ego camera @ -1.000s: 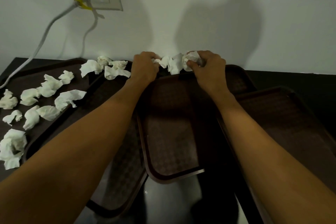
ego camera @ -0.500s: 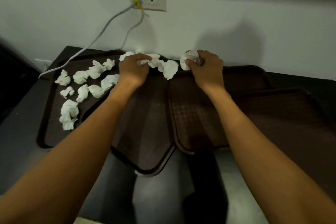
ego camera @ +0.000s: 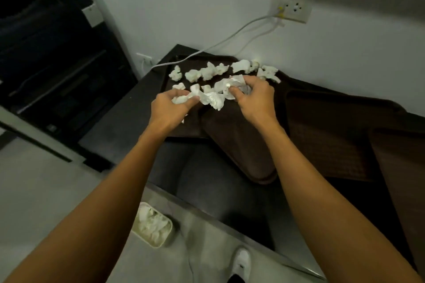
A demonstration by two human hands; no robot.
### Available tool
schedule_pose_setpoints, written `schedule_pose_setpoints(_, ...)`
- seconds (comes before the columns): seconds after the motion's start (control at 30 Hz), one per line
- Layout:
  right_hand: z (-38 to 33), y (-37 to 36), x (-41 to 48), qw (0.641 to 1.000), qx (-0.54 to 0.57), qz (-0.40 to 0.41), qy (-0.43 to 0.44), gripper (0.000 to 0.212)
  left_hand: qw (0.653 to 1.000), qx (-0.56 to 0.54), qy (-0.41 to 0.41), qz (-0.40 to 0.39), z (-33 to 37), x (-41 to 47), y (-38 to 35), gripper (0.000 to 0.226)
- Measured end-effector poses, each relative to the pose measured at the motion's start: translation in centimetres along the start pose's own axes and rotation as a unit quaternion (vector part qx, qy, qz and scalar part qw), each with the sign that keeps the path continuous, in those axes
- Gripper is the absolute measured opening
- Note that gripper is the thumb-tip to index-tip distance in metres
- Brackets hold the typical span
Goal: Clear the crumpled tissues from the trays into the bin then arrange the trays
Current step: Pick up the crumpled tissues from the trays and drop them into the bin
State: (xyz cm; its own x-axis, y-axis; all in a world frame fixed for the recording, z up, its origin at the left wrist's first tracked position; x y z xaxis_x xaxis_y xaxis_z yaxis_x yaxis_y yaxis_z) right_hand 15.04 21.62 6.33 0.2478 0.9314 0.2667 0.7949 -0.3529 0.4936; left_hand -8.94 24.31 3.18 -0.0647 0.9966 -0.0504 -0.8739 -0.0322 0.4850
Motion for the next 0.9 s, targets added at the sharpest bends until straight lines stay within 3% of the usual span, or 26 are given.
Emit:
schedule_pose_setpoints(0.43, -10.1, -16.9, -11.3, 0.991, 0.064, -0.112, 0.029, 0.027, 0.995, -0.031, 0.05, 0.08, -12.2, -7.7, 15.9, 0.03)
schedule_pose_setpoints(0.9, -10.3, -33.0, -23.2, 0.974, 0.073, -0.216, 0.004, 0.028, 0.975, -0.024, 0.16, 0.155, -28.8, -15.0, 24.2, 0.018)
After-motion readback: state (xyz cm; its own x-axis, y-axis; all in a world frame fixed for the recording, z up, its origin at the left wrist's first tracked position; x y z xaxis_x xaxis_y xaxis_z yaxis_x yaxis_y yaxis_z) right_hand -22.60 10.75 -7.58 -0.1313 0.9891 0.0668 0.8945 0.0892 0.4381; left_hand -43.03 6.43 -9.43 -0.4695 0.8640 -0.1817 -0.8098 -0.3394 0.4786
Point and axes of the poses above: each hand's wrist, its own x-axis towards the middle knuckle, its own y-axis out of the back of the hand, z = x × y, the point moved 6 cm from there along x, towards the middle knuckle, and after that the axes turned 1 degree about y, right-handed, at the moved point
